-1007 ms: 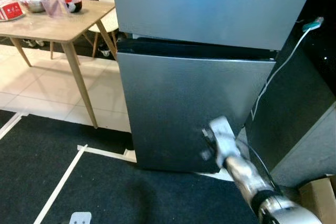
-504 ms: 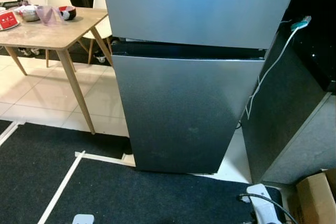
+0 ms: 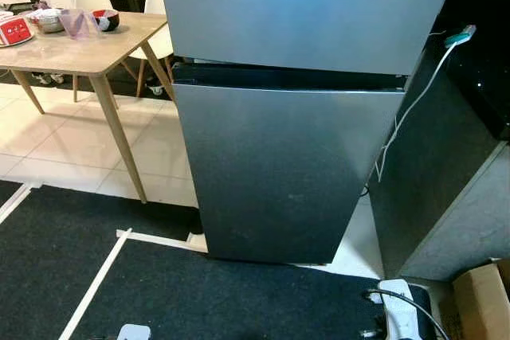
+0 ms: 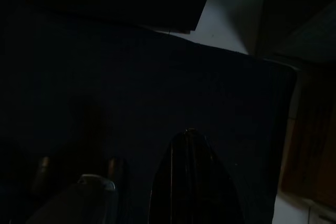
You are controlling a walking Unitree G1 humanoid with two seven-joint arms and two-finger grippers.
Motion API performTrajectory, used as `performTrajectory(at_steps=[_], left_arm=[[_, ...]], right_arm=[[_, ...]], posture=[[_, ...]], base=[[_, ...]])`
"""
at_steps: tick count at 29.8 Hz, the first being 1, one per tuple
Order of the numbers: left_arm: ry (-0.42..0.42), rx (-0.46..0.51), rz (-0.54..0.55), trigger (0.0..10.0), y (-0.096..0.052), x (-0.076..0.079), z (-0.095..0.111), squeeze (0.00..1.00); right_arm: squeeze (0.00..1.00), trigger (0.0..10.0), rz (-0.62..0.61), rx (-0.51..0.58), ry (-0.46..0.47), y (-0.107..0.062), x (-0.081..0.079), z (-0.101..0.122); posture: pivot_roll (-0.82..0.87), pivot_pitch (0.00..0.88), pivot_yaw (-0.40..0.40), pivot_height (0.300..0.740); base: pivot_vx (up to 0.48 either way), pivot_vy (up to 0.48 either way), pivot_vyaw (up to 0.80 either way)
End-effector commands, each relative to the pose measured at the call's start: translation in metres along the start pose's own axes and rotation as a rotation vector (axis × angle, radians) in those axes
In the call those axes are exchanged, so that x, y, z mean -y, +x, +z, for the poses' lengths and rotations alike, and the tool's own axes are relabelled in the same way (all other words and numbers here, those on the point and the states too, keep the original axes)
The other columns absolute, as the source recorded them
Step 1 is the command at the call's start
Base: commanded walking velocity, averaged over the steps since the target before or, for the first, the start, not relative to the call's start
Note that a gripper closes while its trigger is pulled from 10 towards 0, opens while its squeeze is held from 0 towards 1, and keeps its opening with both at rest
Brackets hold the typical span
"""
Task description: Restocking fridge
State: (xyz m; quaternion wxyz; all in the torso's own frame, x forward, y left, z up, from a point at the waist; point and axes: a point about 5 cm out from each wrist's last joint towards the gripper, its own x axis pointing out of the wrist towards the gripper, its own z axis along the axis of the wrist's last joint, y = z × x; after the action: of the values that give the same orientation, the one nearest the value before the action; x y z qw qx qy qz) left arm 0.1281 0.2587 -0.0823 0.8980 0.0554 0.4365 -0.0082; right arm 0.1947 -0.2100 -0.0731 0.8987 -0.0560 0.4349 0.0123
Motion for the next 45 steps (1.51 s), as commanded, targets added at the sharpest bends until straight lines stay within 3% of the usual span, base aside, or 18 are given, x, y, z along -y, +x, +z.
performTrajectory(at_steps=[1,12,22,40,45], left_arm=[[0.011,-0.031,0.005,10.0,-0.003,-0.002,-0.007,0.00],[-0.062,-0.018,0.022,10.0,-0.003,-0.003,-0.007,0.00],[-0.062,-0.013,0.017,10.0,-0.003,-0.004,-0.006,0.00],[-0.057,-0.004,0.017,10.0,-0.002,-0.008,-0.001,0.00],[0.018,-0.003,-0.016,10.0,-0.001,-0.009,0.003,0.00]], right_arm=[[0.00,10.0,0.003,0.000,-0.044,-0.001,-0.001,-0.004],[0.00,10.0,0.030,-0.003,-0.067,-0.001,-0.007,-0.004],[0.00,10.0,0.048,0.005,-0.067,0.001,-0.014,-0.002],[0.00,10.0,0.042,0.007,-0.042,0.000,-0.015,-0.003],[0.00,10.0,0.035,-0.001,-0.030,0.000,-0.014,-0.006]], posture=[[-0.02,0.068,-0.020,0.740],[-0.02,0.056,-0.038,0.740],[-0.01,0.045,-0.031,0.740],[-0.02,0.034,-0.015,0.740],[-0.02,0.036,-0.009,0.740]], base=[[0.000,0.000,0.00],[0.101,0.000,0.00],[0.323,0.000,0.00],[0.334,0.000,0.00],[0.186,0.000,0.00]])
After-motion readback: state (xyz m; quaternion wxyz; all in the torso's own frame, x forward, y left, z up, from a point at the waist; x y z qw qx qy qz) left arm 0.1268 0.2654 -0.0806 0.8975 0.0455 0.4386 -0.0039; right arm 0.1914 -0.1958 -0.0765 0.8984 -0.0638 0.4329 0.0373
